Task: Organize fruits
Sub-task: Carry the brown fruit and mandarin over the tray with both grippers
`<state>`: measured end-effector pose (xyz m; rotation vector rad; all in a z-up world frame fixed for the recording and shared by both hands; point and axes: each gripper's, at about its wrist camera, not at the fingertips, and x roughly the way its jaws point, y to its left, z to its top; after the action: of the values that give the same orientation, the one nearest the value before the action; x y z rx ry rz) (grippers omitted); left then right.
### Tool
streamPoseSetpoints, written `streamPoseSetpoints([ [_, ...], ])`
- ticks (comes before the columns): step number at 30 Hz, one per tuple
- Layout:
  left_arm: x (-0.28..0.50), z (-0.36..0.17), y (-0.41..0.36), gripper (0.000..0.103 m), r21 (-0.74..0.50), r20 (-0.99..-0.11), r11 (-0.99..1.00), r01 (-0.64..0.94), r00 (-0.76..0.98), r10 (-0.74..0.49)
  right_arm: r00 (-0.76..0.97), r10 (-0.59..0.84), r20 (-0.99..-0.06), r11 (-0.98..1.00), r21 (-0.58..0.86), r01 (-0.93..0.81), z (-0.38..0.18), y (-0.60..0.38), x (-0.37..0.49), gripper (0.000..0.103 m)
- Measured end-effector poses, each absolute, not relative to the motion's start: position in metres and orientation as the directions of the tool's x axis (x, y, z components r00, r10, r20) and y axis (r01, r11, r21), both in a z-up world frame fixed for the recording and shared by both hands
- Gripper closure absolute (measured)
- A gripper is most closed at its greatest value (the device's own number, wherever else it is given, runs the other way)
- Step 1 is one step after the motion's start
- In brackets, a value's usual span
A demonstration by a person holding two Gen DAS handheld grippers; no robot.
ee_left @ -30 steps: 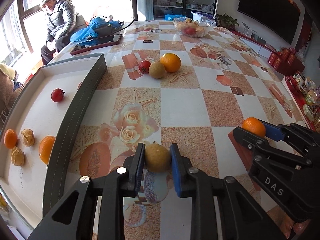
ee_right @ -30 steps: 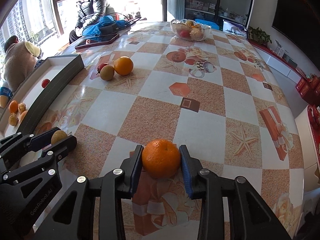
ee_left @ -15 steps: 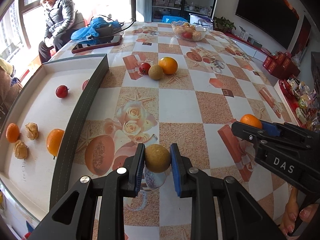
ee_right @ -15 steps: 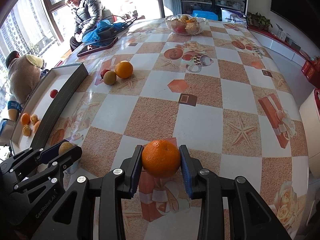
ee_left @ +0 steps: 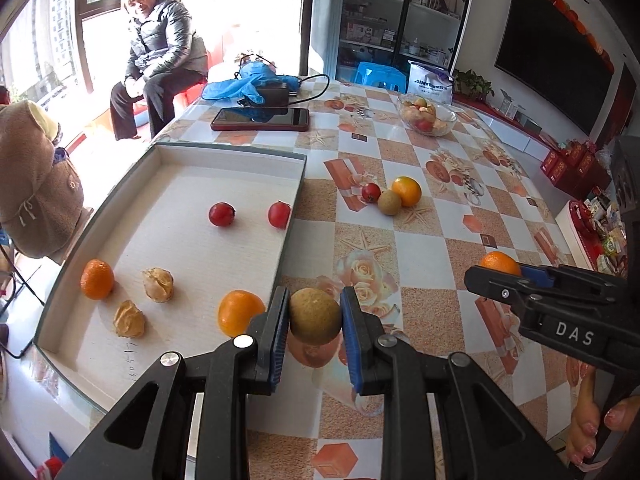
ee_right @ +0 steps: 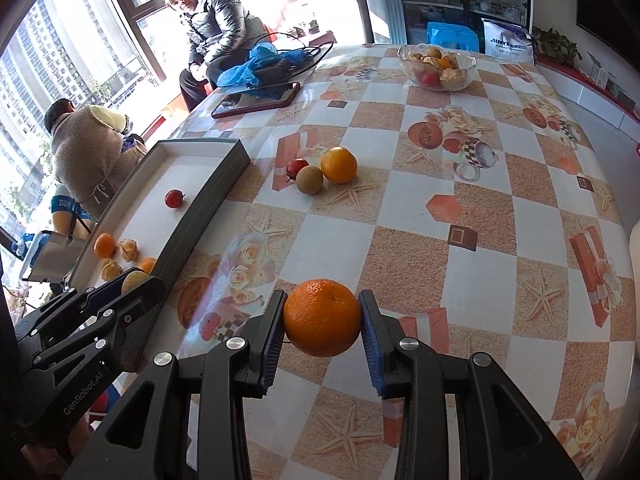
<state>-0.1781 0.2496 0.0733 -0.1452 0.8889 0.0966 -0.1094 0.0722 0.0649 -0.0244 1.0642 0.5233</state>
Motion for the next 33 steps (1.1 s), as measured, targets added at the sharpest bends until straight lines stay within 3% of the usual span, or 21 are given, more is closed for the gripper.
streamPoseSetpoints([
  [18,-0.185,0.076,0.372,0.075,-0.091,-0.777,0.915,-0.394,0.603,0.182,0.278,0.469,-0.838,0.768,0.232,-0.597,0.081,0.207,-0.095,0.066],
  [33,-0.180,0.044,0.375,0.075,-0.050,-0.816,0.919,-0.390,0.547,0.188,0.181,0.447,-0.876,0.731,0.242,-0.638,0.044,0.263,-0.093,0.066],
])
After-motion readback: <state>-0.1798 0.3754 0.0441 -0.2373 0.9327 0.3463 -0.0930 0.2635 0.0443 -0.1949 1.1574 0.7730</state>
